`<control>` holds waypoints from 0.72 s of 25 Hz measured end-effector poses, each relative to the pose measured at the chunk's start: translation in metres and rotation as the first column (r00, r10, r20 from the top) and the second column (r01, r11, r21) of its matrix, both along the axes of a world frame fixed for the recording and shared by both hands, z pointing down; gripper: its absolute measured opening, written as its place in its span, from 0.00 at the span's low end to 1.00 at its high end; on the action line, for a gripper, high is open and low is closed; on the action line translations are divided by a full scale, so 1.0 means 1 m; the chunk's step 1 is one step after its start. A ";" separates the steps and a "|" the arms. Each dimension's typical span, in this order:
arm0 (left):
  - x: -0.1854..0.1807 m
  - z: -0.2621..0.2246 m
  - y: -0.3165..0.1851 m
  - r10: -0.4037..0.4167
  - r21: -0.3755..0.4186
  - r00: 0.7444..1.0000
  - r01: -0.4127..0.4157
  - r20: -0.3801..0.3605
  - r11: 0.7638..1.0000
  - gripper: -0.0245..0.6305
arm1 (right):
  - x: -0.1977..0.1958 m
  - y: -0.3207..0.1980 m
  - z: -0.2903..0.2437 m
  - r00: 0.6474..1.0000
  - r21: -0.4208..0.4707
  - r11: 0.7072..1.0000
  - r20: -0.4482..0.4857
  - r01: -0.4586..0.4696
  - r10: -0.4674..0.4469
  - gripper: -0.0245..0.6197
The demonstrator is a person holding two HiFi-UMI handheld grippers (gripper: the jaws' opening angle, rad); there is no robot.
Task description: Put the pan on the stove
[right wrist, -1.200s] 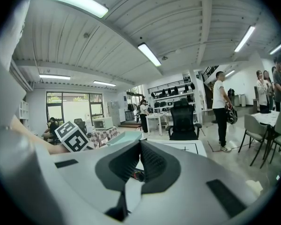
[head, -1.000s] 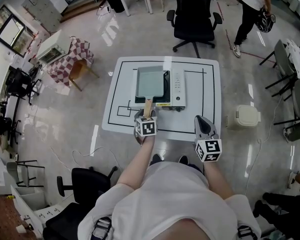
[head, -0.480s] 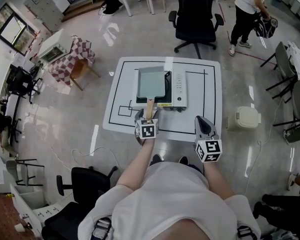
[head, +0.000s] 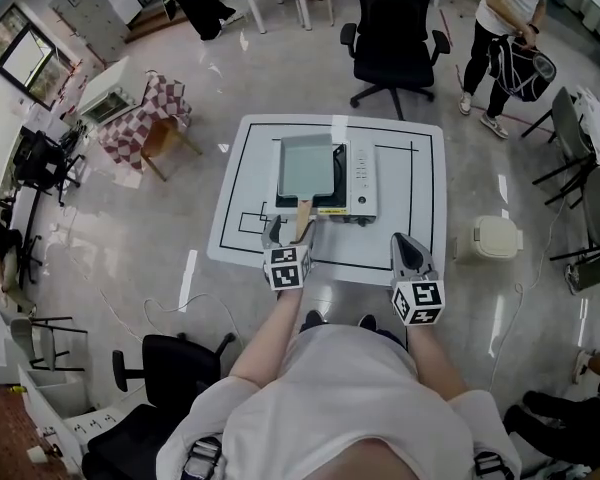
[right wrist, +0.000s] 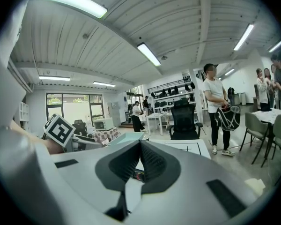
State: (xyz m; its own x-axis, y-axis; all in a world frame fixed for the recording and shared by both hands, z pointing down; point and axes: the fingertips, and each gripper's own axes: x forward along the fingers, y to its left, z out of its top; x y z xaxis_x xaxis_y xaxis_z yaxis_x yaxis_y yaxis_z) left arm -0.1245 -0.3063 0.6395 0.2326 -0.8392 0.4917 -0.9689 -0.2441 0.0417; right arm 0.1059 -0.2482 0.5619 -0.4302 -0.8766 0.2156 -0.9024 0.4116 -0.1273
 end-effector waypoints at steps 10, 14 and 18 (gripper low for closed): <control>-0.016 -0.100 0.012 0.120 0.383 0.992 -0.094 -0.045 0.919 0.56 | -0.006 -0.006 -0.019 1.000 0.034 0.999 0.005 -0.019 0.019 0.05; -0.016 -0.155 0.026 0.178 0.544 0.984 -0.153 0.006 0.825 0.56 | -0.007 -0.009 -0.039 0.999 0.064 0.997 0.025 -0.032 0.030 0.05; -0.030 -0.181 0.035 0.172 0.580 0.985 -0.143 0.004 0.802 0.55 | -0.012 -0.007 -0.064 0.999 0.105 0.994 0.021 -0.037 0.035 0.05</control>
State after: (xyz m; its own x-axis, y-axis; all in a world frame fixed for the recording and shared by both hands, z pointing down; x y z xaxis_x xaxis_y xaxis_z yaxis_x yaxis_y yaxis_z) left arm -0.1550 -0.2712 0.4588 0.3961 -0.9142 -0.0856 -0.9156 -0.3862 -0.1119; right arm 0.0938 -0.2551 0.4977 -0.4010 -0.9090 0.1134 -0.9148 0.3908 -0.1025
